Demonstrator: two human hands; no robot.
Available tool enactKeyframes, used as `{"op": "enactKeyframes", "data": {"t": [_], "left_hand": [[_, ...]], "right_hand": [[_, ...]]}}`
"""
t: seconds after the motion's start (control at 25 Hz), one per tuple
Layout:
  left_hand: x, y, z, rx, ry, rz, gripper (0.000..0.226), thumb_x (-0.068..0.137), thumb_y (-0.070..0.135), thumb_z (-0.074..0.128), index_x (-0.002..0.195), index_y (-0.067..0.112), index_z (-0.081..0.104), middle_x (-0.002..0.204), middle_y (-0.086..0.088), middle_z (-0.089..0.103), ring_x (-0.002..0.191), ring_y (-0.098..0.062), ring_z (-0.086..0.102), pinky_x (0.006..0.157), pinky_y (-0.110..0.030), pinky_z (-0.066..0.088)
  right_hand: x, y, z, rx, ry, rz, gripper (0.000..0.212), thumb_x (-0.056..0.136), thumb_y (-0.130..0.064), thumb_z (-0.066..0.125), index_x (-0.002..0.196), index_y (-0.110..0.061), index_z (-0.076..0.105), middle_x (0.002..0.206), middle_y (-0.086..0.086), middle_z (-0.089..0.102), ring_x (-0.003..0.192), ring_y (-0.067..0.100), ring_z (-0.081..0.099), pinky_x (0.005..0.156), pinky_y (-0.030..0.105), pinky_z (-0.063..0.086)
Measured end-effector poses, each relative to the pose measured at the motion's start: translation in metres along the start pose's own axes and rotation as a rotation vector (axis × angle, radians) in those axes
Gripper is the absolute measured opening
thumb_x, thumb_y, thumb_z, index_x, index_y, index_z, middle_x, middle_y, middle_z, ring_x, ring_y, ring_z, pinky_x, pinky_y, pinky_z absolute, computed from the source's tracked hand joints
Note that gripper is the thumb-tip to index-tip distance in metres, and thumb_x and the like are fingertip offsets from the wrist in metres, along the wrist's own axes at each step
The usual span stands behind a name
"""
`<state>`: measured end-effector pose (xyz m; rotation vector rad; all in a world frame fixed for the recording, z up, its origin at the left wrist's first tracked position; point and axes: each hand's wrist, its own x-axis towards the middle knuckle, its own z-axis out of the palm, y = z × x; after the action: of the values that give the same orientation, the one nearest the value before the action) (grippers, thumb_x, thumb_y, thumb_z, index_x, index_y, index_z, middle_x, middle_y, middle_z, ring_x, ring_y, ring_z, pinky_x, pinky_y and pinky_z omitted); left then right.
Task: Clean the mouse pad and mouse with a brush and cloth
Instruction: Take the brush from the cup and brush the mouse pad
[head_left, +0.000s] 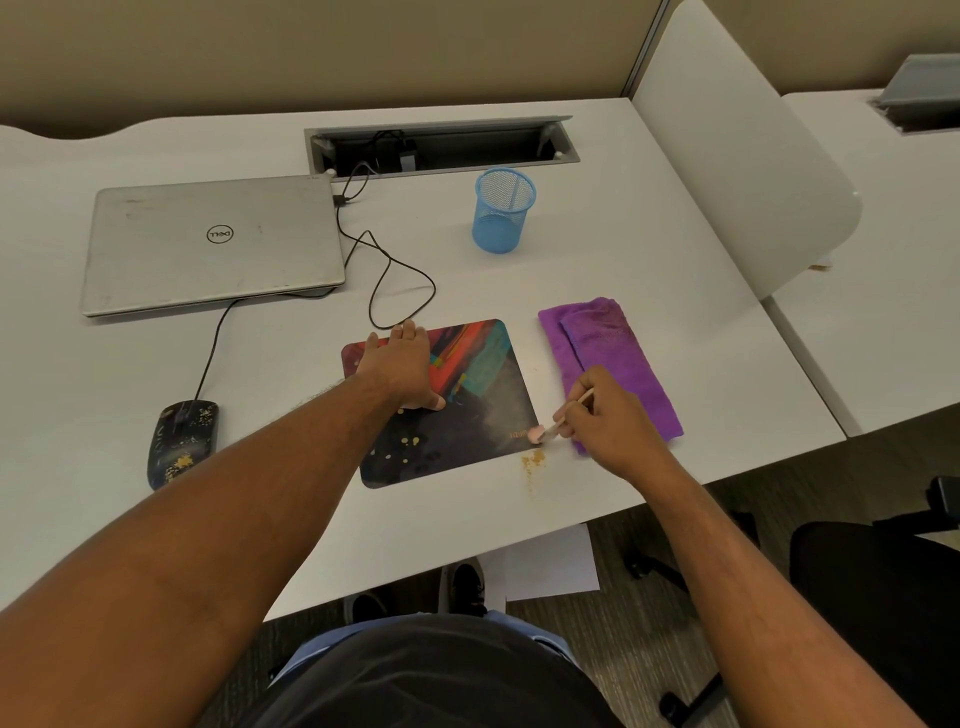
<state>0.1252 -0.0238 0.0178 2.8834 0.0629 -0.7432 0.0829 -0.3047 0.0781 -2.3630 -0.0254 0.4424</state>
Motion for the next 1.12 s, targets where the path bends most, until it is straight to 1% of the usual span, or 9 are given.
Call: {"op": "enactKeyframes", "data": {"t": [0.2, 0.32, 0.44, 0.52, 0.64, 0.72, 0.8, 1.0, 1.12], "left_hand": [[0.000, -0.001, 0.001, 0.003, 0.018, 0.012, 0.121, 0.071, 0.060, 0.079, 0.157, 0.010, 0.009, 0.165, -0.011, 0.008, 0.151, -0.027, 0.013, 0.121, -0.054, 0.010], [0.000, -0.001, 0.001, -0.001, 0.026, 0.012, 0.120, 0.071, 0.060, 0.079, 0.156, 0.010, 0.010, 0.165, -0.011, 0.009, 0.151, -0.027, 0.014, 0.121, -0.053, 0.011], [0.001, -0.002, 0.002, -0.012, 0.023, 0.010, 0.121, 0.071, 0.060, 0.079, 0.157, 0.010, 0.008, 0.165, -0.011, 0.008, 0.151, -0.027, 0.012, 0.121, -0.054, 0.010], [0.001, -0.002, 0.003, -0.019, 0.025, 0.010, 0.122, 0.071, 0.060, 0.079, 0.157, 0.011, 0.007, 0.166, -0.010, 0.007, 0.152, -0.026, 0.010, 0.121, -0.054, 0.010], [0.001, -0.004, 0.005, -0.035, 0.027, 0.013, 0.123, 0.071, 0.059, 0.079, 0.157, 0.012, 0.005, 0.166, -0.009, 0.005, 0.152, -0.025, 0.008, 0.121, -0.054, 0.009], [0.001, -0.004, 0.006, -0.045, 0.028, 0.008, 0.124, 0.072, 0.059, 0.078, 0.158, 0.013, 0.003, 0.166, -0.008, 0.003, 0.152, -0.024, 0.005, 0.121, -0.054, 0.007], [0.002, -0.004, 0.008, -0.051, 0.030, 0.004, 0.124, 0.072, 0.059, 0.078, 0.158, 0.013, 0.002, 0.166, -0.008, 0.002, 0.152, -0.024, 0.004, 0.121, -0.054, 0.006], [-0.001, -0.003, 0.010, -0.045, 0.066, 0.008, 0.121, 0.074, 0.060, 0.076, 0.158, 0.013, 0.003, 0.166, -0.008, 0.002, 0.153, -0.024, 0.003, 0.120, -0.054, 0.005], [-0.008, -0.003, 0.013, -0.066, 0.130, 0.014, 0.116, 0.075, 0.058, 0.075, 0.157, 0.011, 0.008, 0.166, -0.010, 0.006, 0.152, -0.025, 0.004, 0.121, -0.053, 0.006]], "right_hand": [[-0.004, -0.001, 0.001, 0.090, 0.105, -0.049, 0.005, 0.103, -0.016, 0.056, 0.099, -0.019, 0.054, 0.097, 0.002, 0.073, 0.087, 0.018, 0.073, 0.080, 0.039, 0.063], [-0.010, 0.001, 0.011, 0.001, 0.032, -0.048, 0.008, 0.104, -0.018, 0.054, 0.098, -0.021, 0.052, 0.093, 0.004, 0.071, 0.085, 0.019, 0.071, 0.078, 0.042, 0.063], [-0.011, 0.000, 0.015, 0.051, 0.053, -0.097, 0.014, 0.104, -0.017, 0.055, 0.094, -0.027, 0.052, 0.093, -0.002, 0.073, 0.083, 0.017, 0.073, 0.072, 0.035, 0.063], [-0.011, -0.001, 0.017, 0.062, 0.049, -0.117, 0.013, 0.105, -0.017, 0.054, 0.095, -0.025, 0.052, 0.094, -0.004, 0.073, 0.083, 0.017, 0.073, 0.071, 0.033, 0.062], [-0.012, 0.003, 0.018, -0.034, -0.014, -0.099, 0.013, 0.104, -0.019, 0.054, 0.094, -0.026, 0.051, 0.090, 0.003, 0.070, 0.084, 0.022, 0.071, 0.073, 0.041, 0.062], [-0.010, 0.004, 0.015, -0.004, 0.007, -0.109, 0.014, 0.104, -0.018, 0.055, 0.094, -0.027, 0.051, 0.090, 0.001, 0.071, 0.082, 0.020, 0.072, 0.072, 0.040, 0.063], [-0.009, 0.003, 0.012, 0.046, 0.056, -0.133, 0.015, 0.104, -0.017, 0.055, 0.094, -0.027, 0.052, 0.092, -0.005, 0.073, 0.081, 0.015, 0.072, 0.071, 0.034, 0.063], [-0.010, 0.007, 0.010, -0.087, -0.010, -0.126, 0.018, 0.103, -0.019, 0.056, 0.092, -0.031, 0.048, 0.089, 0.002, 0.069, 0.081, 0.020, 0.070, 0.070, 0.037, 0.062], [-0.007, 0.005, 0.003, -0.005, 0.030, -0.172, 0.015, 0.103, -0.020, 0.057, 0.099, -0.033, 0.050, 0.092, -0.004, 0.070, 0.080, 0.017, 0.071, 0.067, 0.032, 0.062]]}}
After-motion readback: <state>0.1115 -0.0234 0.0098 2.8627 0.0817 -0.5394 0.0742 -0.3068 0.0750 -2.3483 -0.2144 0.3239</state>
